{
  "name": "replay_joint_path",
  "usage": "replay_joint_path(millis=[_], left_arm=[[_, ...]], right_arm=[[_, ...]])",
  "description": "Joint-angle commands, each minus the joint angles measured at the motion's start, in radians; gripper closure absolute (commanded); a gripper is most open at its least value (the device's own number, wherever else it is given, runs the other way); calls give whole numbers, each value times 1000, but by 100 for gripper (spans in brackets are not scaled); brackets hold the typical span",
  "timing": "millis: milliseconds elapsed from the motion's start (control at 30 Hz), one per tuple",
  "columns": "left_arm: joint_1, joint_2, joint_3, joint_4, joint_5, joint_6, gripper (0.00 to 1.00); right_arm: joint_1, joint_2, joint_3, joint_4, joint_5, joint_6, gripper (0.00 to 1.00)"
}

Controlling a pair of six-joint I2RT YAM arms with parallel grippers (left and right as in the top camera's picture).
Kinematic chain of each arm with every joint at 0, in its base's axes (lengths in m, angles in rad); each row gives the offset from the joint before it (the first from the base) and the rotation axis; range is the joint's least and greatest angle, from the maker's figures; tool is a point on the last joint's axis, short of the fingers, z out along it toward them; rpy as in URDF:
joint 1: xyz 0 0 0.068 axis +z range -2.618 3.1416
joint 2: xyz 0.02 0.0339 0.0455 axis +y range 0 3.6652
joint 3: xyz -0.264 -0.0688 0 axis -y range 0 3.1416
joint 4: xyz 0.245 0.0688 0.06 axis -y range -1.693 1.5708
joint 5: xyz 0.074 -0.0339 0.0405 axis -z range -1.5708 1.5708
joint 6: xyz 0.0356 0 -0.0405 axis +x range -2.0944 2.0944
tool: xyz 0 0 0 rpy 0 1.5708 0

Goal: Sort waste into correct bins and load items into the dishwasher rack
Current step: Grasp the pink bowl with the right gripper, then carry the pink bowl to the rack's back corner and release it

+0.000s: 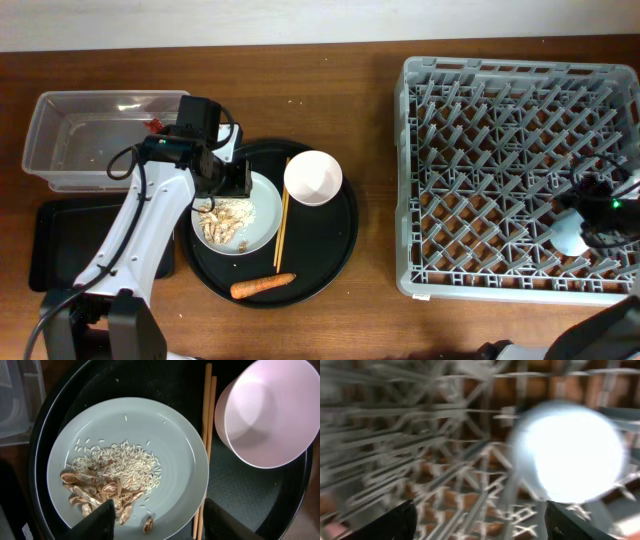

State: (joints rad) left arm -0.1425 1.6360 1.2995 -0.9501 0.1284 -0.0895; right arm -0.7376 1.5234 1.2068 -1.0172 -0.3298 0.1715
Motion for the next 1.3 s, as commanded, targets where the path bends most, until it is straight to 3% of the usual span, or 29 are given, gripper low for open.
replay_joint_path(millis=[0,167,267,367,433,633,867,1000,1167,1267], left_arm=[[3,-17,0,-9,-6,15,43],[3,-17,0,-20,-7,15,43],[3,-17,0,-28,-34,13,43],[3,-17,0,-37,-51,-3,43],[3,-17,0,-37,-51,-3,43],[3,-17,-3,-37,-50,-3,43],[3,-17,-3,-37,-50,-3,43],[3,-17,-3,-37,-50,-3,43],[3,-17,-3,-37,-50,-3,43],[3,-17,-3,-37,-50,-3,43]], right_arm=[[144,-101,61,7,-134,-103,21],[601,-140,86,140,-122,-138,23],[929,-86,86,257,70,-138,23],[1112,20,86,333,213,-138,24],[1174,112,86,399,250,-132,30],[1217,379,86,592,296,-30,48],[1225,449,86,618,256,3,65],[1225,449,86,621,256,3,94],[1218,422,87,594,256,2,96],[1187,270,96,549,335,-14,96]])
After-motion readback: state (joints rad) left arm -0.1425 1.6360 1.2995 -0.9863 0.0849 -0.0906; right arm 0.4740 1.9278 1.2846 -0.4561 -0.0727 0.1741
